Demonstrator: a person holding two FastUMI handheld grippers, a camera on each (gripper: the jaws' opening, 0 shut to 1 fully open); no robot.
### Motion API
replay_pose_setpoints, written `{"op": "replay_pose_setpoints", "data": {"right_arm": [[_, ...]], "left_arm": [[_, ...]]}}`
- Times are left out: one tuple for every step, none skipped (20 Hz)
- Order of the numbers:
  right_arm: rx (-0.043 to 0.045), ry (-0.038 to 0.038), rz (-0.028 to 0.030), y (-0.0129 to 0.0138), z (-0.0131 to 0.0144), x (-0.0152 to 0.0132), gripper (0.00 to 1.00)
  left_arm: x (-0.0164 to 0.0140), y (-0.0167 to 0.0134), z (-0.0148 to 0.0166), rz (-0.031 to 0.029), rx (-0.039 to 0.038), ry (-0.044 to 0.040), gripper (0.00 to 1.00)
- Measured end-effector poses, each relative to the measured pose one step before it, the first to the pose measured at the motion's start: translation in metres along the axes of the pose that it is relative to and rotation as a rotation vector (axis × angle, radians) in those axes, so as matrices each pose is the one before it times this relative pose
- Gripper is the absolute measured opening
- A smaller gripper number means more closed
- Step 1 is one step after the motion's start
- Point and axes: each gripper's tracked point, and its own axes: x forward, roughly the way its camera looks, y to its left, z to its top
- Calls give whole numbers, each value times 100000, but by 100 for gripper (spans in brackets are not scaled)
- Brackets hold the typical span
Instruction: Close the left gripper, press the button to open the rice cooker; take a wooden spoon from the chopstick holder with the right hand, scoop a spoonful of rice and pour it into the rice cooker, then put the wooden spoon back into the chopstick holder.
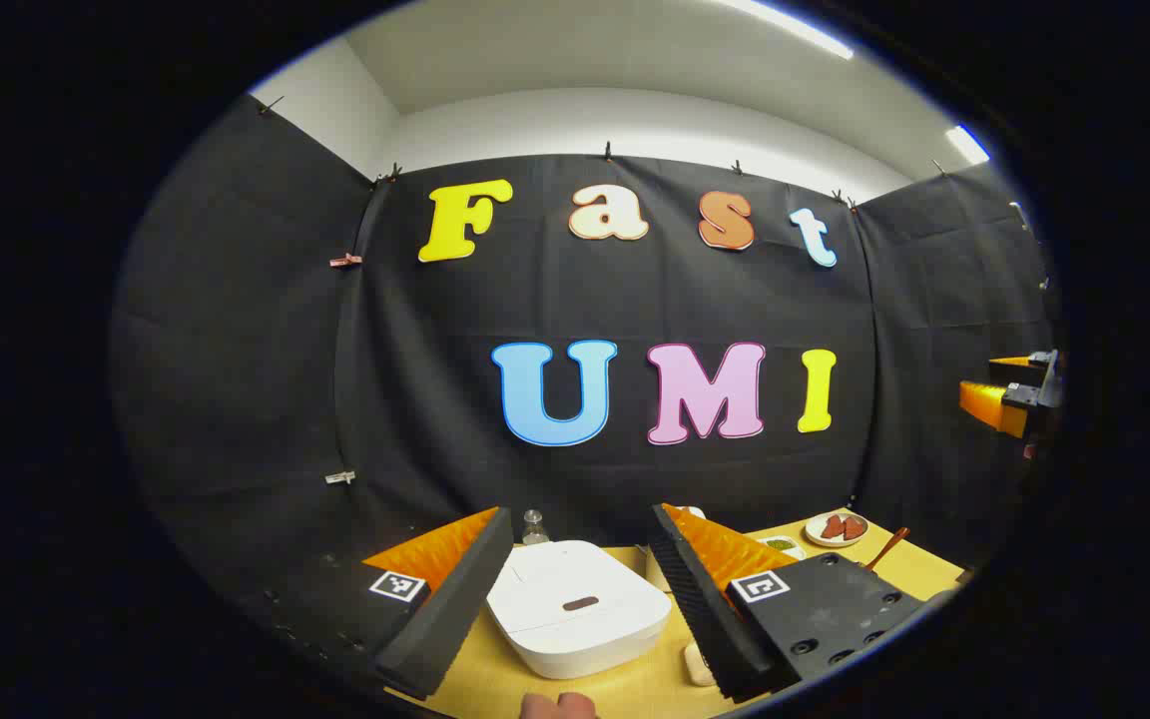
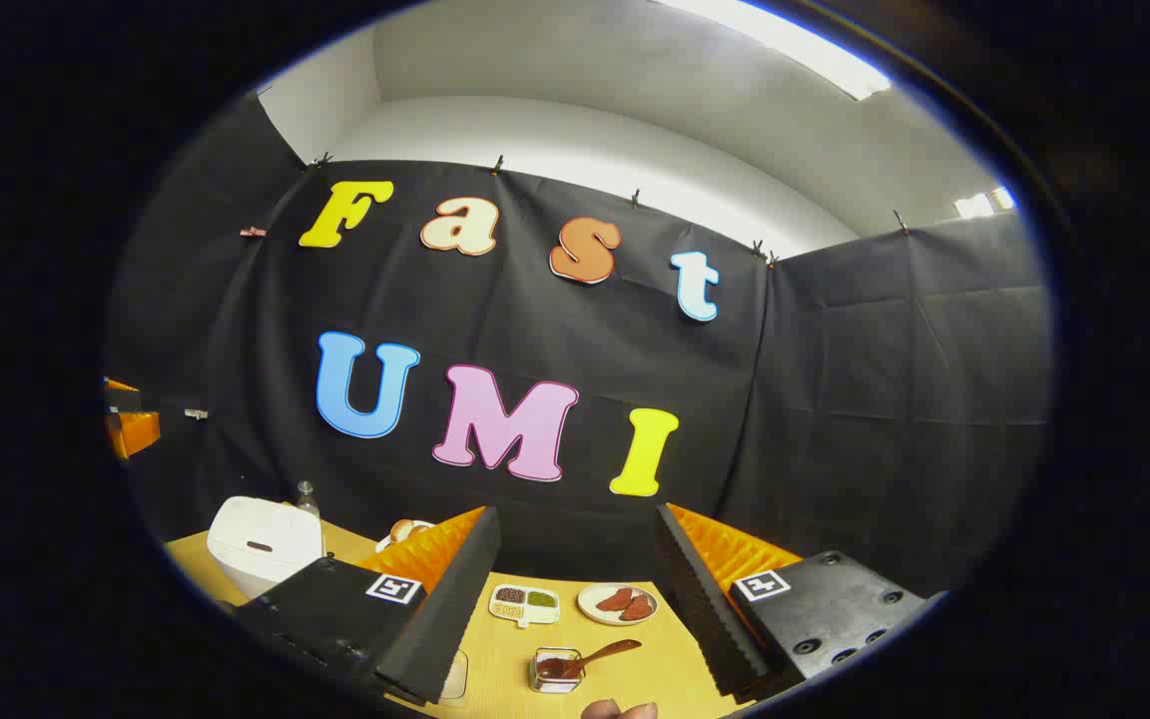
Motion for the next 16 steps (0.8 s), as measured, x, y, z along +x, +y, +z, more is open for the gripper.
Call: {"op": "replay_pose_setpoints", "data": {"right_arm": [[120,221,-286,-39,-54,-220,97],[163,-84,25,93,69,-267,97],[-111,-419,-151,19,126,-213,97],[-363,-349,-368,-133,92,-228,98],[-216,-90,-437,-64,-24,-222,98],[71,320,-212,48,-219,-155,98],[237,238,149,189,-76,-171,98],[93,263,-140,33,-121,-53,97],[-104,206,-95,51,-118,-84,97],[-43,-77,-116,12,-46,-20,97],[-39,5,47,89,-62,-38,97],[-202,-22,172,154,-36,-46,98],[-374,-1,-107,39,-50,-70,98],[-211,-167,239,125,-33,-142,98],[-126,-233,-164,11,83,-40,97],[-142,-183,-165,13,27,60,98]], "left_arm": [[-95,112,-54,3,19,-26,95],[-155,37,54,-225,-152,-1,95],[-213,70,-87,-87,13,-31,95],[-91,77,41,-136,209,-8,95],[-139,164,-101,79,306,-57,95],[-146,190,65,145,345,151,95],[-49,168,26,237,273,-48,95],[-46,51,60,-22,239,-69,95],[-50,-27,-90,121,279,-7,95],[-105,57,14,160,250,50,95],[-49,81,-80,122,126,59,95],[-134,77,-32,99,-72,73,95],[-48,-28,-93,57,-250,90,95],[-4,-44,-52,-70,-247,194,95],[-44,48,-90,8,-88,99,95],[6,59,93,-16,20,-108,95]]}}
